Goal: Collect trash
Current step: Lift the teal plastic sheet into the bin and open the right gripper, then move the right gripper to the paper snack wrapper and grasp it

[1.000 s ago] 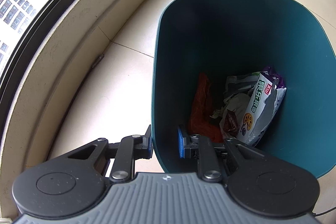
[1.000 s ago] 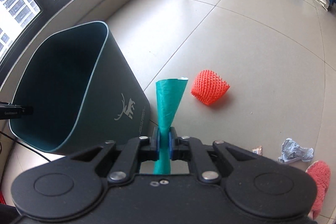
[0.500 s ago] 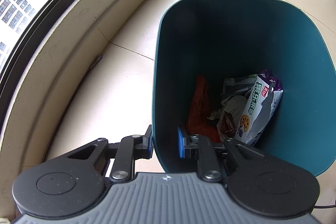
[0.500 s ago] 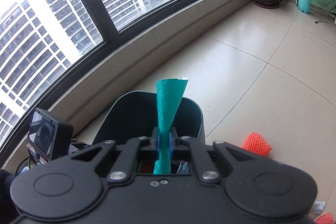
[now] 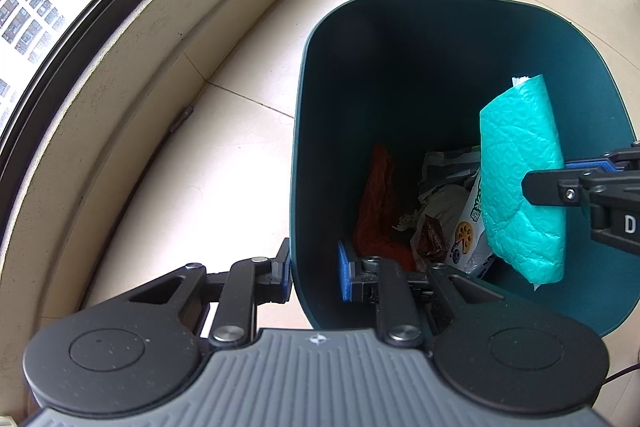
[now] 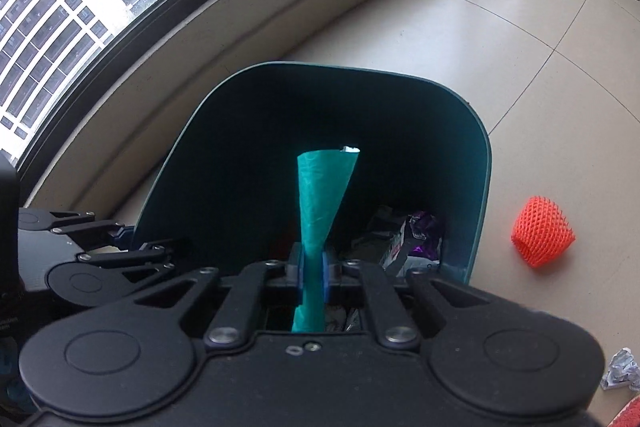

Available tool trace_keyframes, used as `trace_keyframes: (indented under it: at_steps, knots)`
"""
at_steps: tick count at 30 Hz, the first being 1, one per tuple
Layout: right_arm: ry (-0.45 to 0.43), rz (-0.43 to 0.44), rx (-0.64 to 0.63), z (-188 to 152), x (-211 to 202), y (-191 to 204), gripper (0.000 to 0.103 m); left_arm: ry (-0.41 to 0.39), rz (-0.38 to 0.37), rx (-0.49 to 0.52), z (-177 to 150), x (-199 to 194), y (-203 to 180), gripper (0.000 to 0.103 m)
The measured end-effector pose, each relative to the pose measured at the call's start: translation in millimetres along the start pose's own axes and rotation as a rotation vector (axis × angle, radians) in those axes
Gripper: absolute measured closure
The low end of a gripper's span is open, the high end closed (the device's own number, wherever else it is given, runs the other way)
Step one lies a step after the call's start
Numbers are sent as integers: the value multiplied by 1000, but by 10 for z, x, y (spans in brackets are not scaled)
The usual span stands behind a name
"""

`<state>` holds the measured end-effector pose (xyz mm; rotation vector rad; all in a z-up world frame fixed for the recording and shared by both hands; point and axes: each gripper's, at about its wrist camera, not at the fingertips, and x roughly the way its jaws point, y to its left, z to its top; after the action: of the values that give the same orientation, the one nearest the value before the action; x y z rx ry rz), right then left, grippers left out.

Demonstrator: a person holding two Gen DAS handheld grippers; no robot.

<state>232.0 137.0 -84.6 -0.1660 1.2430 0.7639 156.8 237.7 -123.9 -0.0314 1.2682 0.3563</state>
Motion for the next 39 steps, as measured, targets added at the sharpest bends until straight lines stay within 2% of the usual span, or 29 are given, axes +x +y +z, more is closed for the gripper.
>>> trace_keyframes:
  at_steps: [8,14,20,21,25,33,39]
  knots:
    - [76,-56,-28,1,413,48,91,-2,4,2,-15,15,-15,83]
    - [110,-64,-32,38,533,115,80,-2,2,2,-17,18,-16,83]
    - [107,-49,-37,57,533,153,62,-2,0,0,-18,22,-17,83]
    - [101,-42,-42,57,496,161,57,-2,0,0,-19,23,-14,83]
    - [73,-4,-45,43,298,159,56,-2,2,0,-19,25,-14,83]
    - [-10,75,-57,-15,-372,55,51,-3,7,1,-22,29,-15,83]
    - [-94,39,-40,-150,-863,-255,45,-2,8,1,-19,26,-19,83]
